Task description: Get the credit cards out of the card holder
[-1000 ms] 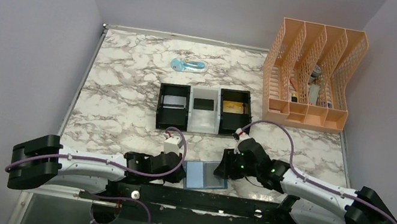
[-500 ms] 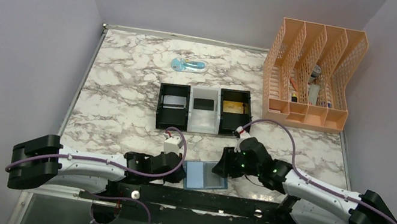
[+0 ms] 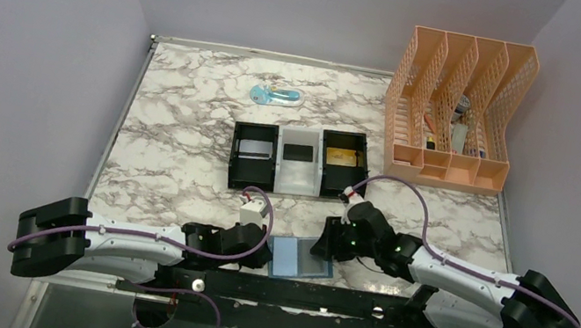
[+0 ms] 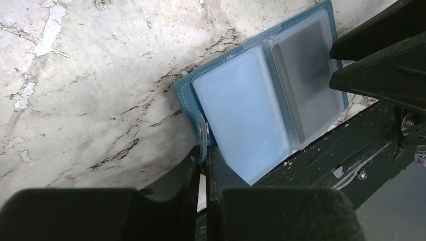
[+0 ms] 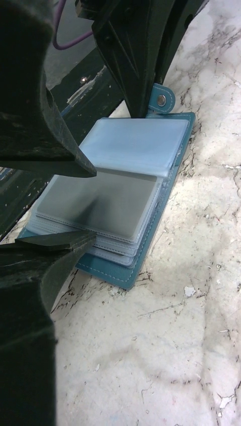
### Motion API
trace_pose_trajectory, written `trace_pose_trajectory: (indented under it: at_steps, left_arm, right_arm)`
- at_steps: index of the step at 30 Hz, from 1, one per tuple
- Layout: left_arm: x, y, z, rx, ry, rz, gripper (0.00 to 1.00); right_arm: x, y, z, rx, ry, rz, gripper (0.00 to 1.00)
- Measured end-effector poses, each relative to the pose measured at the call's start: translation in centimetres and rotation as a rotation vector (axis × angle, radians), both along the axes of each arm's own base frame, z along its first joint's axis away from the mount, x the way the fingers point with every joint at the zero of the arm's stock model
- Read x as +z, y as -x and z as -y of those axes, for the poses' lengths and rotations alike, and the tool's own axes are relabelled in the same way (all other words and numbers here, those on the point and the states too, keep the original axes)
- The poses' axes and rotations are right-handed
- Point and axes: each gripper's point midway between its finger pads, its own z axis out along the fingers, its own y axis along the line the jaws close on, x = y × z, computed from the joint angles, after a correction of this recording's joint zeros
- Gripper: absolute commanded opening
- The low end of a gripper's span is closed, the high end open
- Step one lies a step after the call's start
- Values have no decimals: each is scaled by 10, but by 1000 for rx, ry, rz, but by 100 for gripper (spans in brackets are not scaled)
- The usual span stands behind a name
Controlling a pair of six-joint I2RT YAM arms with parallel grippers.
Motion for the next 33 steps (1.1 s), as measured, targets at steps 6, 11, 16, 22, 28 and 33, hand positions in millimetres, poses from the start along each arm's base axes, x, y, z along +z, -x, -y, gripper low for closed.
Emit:
trace_pose_trajectory:
  at_steps: [6,11,16,22,28,33]
  left_arm:
    - [0,0,0,0,0,0,9]
    - [0,0,0,1,0,0,9]
    - [-1,0,0,3,-2,-1,9]
    - [-1,0,0,4,-2,0,9]
    - [-1,0,0,4,-2,0,9]
    - [-1,0,0,4,-2,0,9]
  right_arm:
    - [0,1,3,-3,6,-1,44]
    - [-2,1,1,0,2,-1,42]
    - [-2,0,-4,13,-15,0,40]
    - [7,7,-10,52,-70,-7,40]
    - [15,11,-12,64,-108,-2,39]
    - [16,11,-12,64,-113,-4,34]
